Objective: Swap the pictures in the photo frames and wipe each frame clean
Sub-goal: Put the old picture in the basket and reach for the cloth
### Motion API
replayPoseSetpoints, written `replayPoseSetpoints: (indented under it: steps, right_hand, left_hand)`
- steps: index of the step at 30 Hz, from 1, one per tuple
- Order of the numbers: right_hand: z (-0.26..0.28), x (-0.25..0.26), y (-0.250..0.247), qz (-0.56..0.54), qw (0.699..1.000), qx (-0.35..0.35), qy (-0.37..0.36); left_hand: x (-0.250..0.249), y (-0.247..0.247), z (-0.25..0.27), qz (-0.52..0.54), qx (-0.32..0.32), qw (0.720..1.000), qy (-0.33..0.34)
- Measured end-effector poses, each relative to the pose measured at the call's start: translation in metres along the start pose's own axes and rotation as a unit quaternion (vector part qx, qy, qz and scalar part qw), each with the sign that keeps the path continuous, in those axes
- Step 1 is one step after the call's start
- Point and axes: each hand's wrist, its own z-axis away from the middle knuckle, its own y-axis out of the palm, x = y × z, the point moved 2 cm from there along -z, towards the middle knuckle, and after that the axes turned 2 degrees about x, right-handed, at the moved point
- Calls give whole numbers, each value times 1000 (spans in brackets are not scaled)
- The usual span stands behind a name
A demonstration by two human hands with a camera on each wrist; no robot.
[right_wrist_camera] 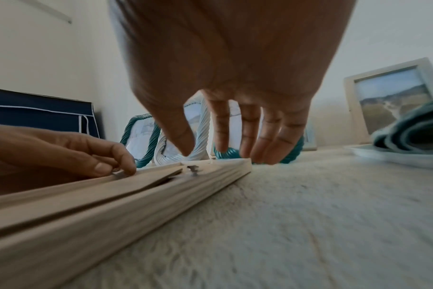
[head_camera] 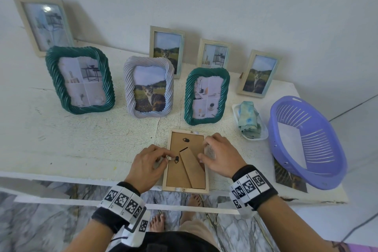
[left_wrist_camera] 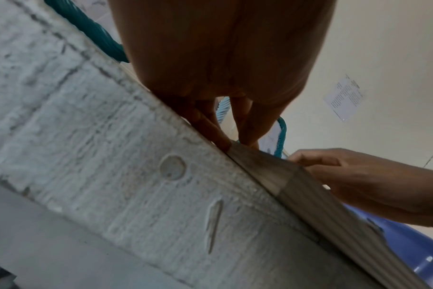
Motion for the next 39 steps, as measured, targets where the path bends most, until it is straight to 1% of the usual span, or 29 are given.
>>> replayPoseSetpoints:
  steps: [3,8,18,23,28,34,38,39]
  right_hand:
    - [-13,11,-4,30,999,-41,-1]
    - [-27,20,1,48,998,-13,31]
    - [-21,22,5,50,998,16,38]
    - [-15,23,6,15,998,16,52]
    - [-12,20,6,-34,996,34,74]
    - [-9,19,2,-58,994,66,66]
    - [5,23,5,-150,986,48,55]
    - [11,25,7,-159,985,49,51]
  left_hand:
    - [0,-1,1,6,2,1000,4]
    - [0,-3,2,16,6,1000,6]
    - [-1,-3,0,9,10,1000,-8]
    - [2,-1,0,8,7,1000,-7]
    - [4,-1,0,11,6,1000,5]
    - [4,-1,1,11,1,1000,18]
    - [2,-2,2,1,2,1000,8]
    - [2,-2,2,0,2,1000,5]
